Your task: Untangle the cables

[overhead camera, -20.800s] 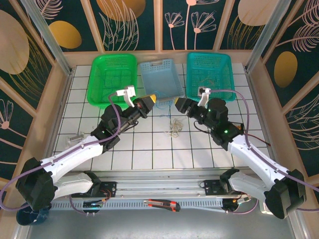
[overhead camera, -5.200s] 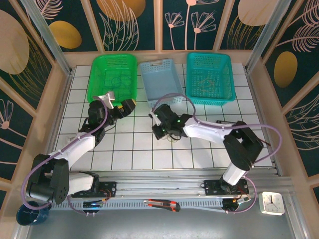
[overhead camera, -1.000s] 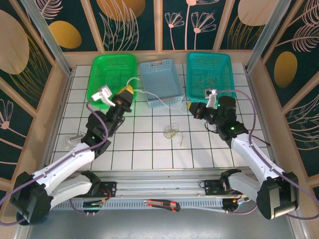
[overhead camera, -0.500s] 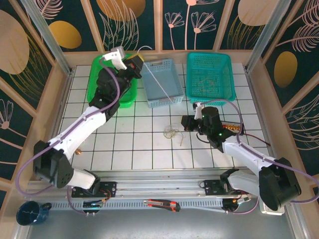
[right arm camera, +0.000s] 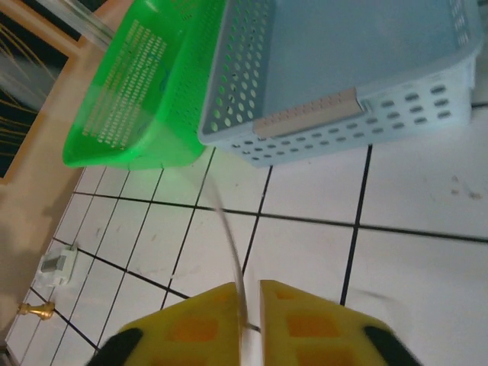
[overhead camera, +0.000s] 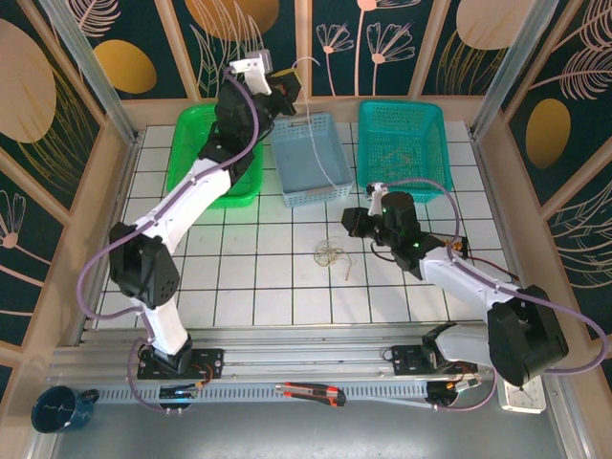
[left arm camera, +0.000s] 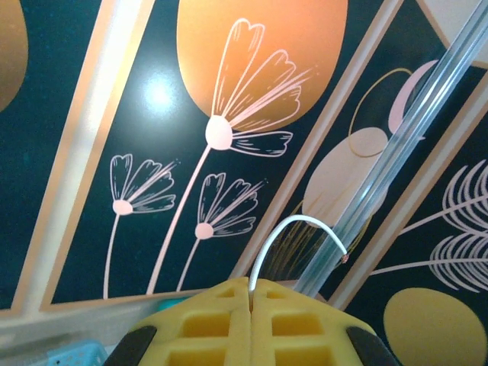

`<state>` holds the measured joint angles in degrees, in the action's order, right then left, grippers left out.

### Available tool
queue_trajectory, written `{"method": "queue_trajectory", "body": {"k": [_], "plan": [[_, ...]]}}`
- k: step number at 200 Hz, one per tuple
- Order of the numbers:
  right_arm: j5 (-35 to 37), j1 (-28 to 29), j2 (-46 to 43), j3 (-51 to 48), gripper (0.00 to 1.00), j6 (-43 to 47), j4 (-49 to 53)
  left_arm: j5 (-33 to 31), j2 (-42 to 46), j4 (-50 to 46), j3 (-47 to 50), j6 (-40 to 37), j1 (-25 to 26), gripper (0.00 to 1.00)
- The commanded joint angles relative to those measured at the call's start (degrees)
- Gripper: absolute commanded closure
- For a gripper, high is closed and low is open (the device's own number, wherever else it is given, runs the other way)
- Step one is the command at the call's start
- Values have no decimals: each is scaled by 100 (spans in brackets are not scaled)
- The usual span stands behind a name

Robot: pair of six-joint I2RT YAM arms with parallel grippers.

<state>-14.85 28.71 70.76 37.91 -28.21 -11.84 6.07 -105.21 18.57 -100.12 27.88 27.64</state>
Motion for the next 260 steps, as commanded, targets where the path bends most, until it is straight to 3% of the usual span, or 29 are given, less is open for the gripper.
{"method": "queue_trajectory", "body": {"k": [1, 21, 39, 85, 169, 235, 260], "plan": [[-108, -18, 78, 332, 77, -79, -136, 158, -390, -508, -812, -497, -47, 100], [-216, -111, 80, 468, 54, -132, -127, 198, -805, -898, -1512, -749, -56, 100], [-288, -240, -10, 506, 44, -205, -124, 230, -1250, -1316, -2253, -931, -75, 100], [-439, -694, -496, 498, 38, -308, 106, 124, -2665, -2646, -4690, -1245, -148, 100], [-457, -1144, -1389, 355, 36, -213, 795, 53, -3107, -2939, -4742, -1296, -203, 100], [-413, -1267, -1496, 362, 36, -106, 1017, 176, -3246, -3352, -4434, -1380, -198, 100], [-422, -1282, -1458, 378, 35, -89, 1016, 135, -2853, -2914, -3522, -1378, -200, 66]]}}
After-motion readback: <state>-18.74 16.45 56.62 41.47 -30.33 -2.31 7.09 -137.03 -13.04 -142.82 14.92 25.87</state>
